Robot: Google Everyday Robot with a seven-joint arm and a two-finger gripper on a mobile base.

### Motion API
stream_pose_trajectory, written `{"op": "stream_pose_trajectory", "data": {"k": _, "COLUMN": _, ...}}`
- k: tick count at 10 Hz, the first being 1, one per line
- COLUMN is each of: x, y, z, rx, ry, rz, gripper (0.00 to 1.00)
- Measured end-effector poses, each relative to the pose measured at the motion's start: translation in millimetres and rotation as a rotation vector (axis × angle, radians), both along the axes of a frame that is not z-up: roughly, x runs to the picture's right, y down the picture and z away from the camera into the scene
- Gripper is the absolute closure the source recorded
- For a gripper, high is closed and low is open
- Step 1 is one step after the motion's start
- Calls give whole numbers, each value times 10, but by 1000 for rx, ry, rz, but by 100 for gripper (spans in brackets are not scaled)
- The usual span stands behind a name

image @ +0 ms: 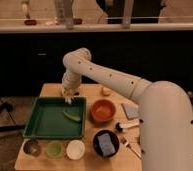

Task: Place banana in metal cup

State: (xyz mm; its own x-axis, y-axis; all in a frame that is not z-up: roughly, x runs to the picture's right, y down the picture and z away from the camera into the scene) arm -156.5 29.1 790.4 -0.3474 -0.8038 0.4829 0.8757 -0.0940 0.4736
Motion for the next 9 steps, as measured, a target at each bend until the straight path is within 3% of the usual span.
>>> {"op": "stream_pose_trajectory", "data": {"k": 2, "x": -145, "y": 201, "z": -162, "rx": -28, "ry": -12, "rz": -10, "gripper": 87}}
{"op": "stream_pose_trajectory", "data": {"k": 4, "x": -286, "y": 411, "z": -298, "rx": -69, "ry": -2, "rz": 19, "gripper": 87}}
{"op": "stream_pose_trajectory", "data": {"k": 7, "x": -362, "y": 581, "z": -373, "rx": -120, "ry": 0, "rz": 42, "gripper": 87}}
{"op": "stream_pose_trajectory", "data": {"k": 9, "x": -359, "y": 580, "z": -373, "rx": -120, "ry": 0, "rz": 42, "gripper": 87}}
